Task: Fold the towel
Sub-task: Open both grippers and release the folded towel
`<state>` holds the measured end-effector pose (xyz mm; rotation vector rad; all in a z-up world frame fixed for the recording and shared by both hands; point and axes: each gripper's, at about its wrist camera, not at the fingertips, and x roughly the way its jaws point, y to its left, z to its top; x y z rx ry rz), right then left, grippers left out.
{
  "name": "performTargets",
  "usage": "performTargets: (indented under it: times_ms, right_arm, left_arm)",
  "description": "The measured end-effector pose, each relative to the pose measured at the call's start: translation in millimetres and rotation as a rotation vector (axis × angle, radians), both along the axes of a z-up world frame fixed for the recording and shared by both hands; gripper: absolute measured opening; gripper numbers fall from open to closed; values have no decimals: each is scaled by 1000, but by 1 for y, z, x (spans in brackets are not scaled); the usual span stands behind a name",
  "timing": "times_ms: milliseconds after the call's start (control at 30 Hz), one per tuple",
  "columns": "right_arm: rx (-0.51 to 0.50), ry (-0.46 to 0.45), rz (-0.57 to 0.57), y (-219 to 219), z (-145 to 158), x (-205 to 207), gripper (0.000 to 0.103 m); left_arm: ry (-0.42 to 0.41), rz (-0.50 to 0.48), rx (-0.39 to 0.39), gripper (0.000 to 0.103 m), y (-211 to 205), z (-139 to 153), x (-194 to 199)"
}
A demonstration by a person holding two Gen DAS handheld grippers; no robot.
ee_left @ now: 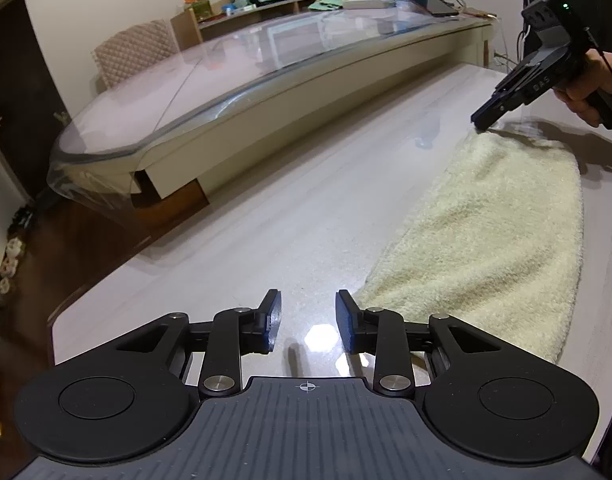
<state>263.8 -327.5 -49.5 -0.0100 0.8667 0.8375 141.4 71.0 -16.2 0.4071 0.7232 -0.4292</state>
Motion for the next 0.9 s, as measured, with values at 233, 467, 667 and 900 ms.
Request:
performTargets:
  times_ms: [233, 467, 667, 900]
  right_arm:
    - [4, -21, -24, 1, 0, 2, 9]
    - [17, -14, -59, 0, 0, -1, 20]
    - [84, -17, -80, -4, 11, -18, 37]
    - [120, -72, -24, 21, 26, -90, 37]
  left_arm:
    - [12, -15, -3, 36, -1, -6, 4]
    - [34, -62, -29, 38, -3, -7, 2]
    - [36, -74, -15, 42, -9, -14, 7]
    - [44, -63, -59, 44, -3, -12, 14]
